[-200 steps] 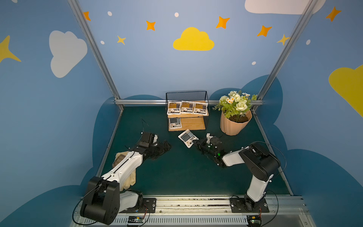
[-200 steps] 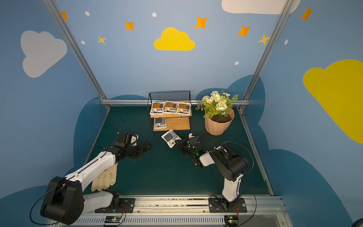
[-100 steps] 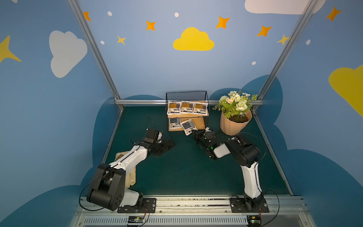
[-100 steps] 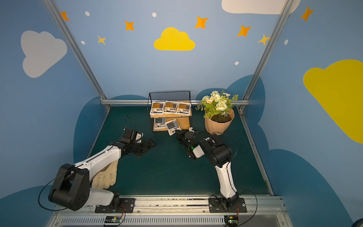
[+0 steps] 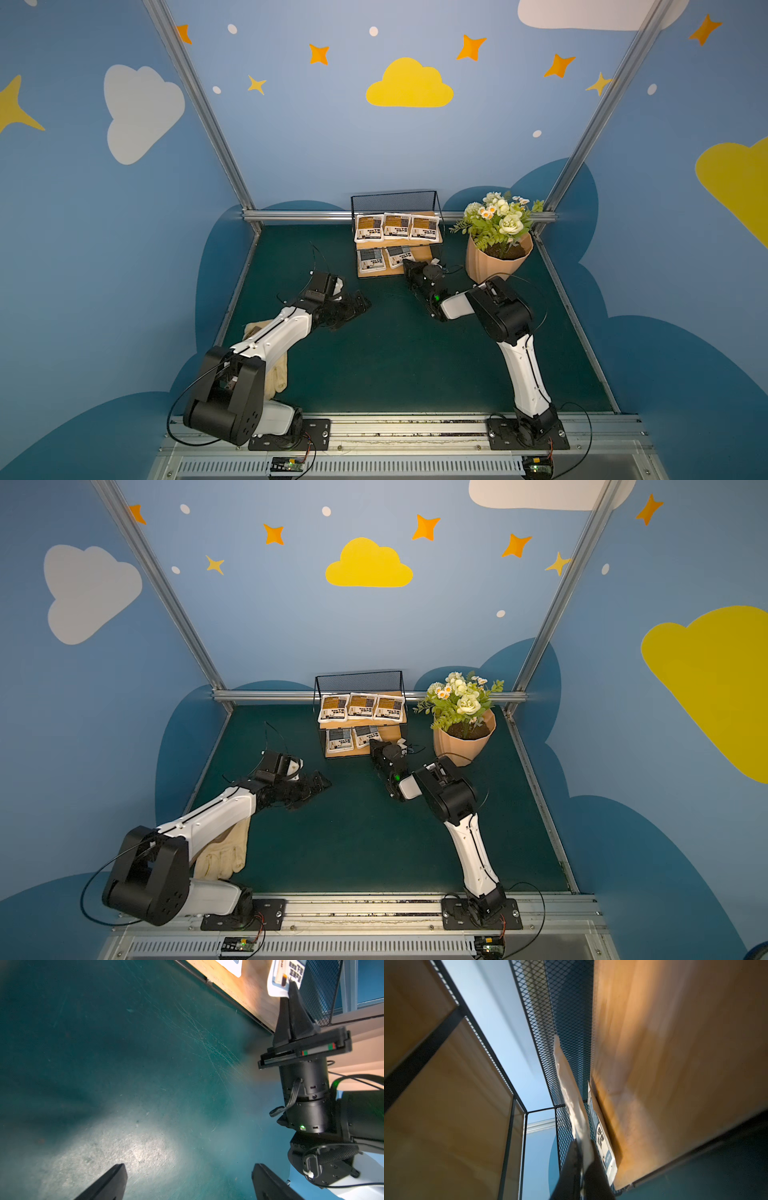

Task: Place the bagged coffee beans on the shelf by color
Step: Place the bagged coffee beans on the shelf.

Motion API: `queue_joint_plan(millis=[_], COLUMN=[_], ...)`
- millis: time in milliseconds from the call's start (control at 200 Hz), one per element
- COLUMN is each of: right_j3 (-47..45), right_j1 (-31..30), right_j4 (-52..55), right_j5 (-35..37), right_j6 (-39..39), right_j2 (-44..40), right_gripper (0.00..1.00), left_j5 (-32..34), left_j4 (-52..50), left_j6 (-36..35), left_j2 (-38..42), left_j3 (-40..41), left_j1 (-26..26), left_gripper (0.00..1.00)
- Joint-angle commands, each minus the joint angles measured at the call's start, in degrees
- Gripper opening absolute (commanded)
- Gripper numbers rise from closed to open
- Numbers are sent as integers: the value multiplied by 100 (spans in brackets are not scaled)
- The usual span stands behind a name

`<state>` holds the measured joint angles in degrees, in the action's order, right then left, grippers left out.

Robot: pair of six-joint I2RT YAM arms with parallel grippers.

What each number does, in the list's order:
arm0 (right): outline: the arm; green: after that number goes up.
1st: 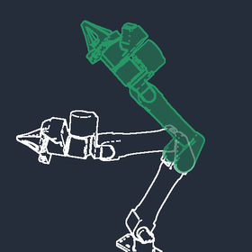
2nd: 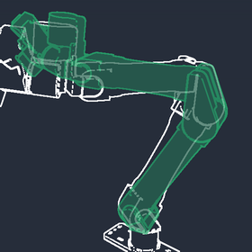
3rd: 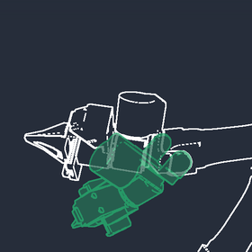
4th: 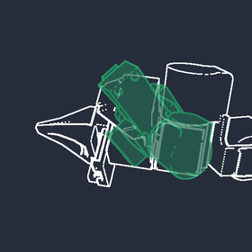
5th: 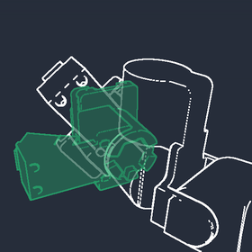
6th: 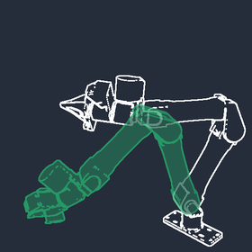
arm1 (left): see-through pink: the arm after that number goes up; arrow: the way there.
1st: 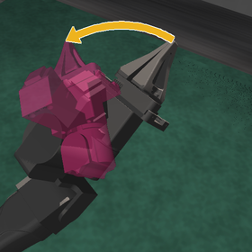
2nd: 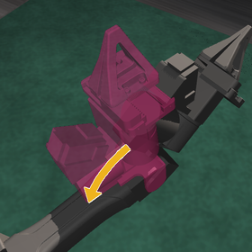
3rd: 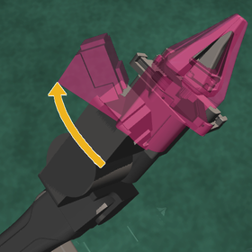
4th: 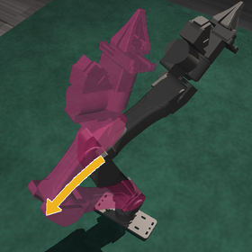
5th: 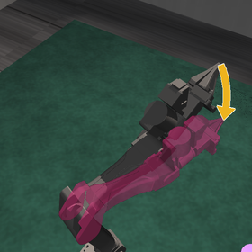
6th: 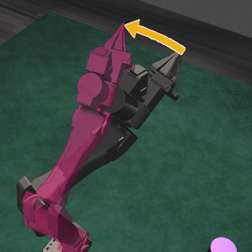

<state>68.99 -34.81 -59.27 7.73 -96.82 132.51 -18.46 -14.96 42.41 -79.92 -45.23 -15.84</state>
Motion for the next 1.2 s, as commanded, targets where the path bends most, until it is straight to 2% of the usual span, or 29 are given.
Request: queue_joint_plan(millis=[0,431,486,756,846,986,1196], right_j3=[279,971,968,628,450,10,-957], right_j1=[56,71,69,42,18,-52,-171], right_j4=[387,1212,1261,1364,1357,1339,919], right_j5=[319,318,294,223,170,73,-170], right_j6=[-144,-158,-138,-26,0,109,495], right_j2=[181,565,566,291,149,-192,-854], right_gripper=[0,0,9,71,86,98,98], left_j5=[-57,-31,-26,-23,3,51,171], left_j4=[-108,-190,-181,-168,-191,-249,-369], left_j6=[-88,-119,-110,-75,-60,-84,-127], left_j2=[126,457,494,641,722,875,1135], left_j3=[-83,97,125,235,282,309,311], left_j1=[-7,63,73,92,99,98,124], left_gripper=[100,100,100,100,100,100,100])
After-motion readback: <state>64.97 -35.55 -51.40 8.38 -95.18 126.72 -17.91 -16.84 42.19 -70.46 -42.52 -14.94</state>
